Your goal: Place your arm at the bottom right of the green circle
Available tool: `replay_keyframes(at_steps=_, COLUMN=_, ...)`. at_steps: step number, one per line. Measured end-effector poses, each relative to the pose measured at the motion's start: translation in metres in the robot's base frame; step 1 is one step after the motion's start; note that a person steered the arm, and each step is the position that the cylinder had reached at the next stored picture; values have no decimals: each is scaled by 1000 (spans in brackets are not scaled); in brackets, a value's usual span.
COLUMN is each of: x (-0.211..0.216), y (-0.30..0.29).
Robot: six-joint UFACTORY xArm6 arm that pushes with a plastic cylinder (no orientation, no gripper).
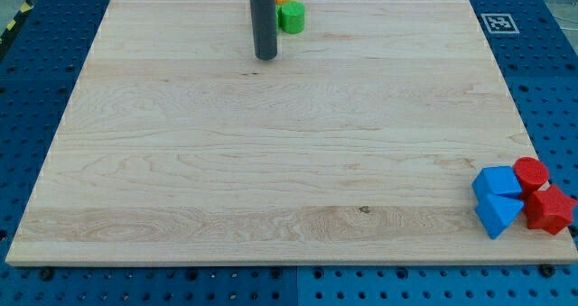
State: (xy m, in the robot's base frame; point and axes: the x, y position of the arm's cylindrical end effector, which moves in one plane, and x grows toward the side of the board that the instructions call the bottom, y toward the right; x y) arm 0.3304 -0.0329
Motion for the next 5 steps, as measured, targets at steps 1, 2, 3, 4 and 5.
replay_keyframes(at_steps=1, x=16, y=17)
replay_keyframes(at_steps=2, x=17, y=45)
replay_keyframes(at_steps=3, x=17, y=67)
replay_keyframes(at_steps=4, x=17, y=70)
replay_keyframes(at_steps=5, x=18, y=102)
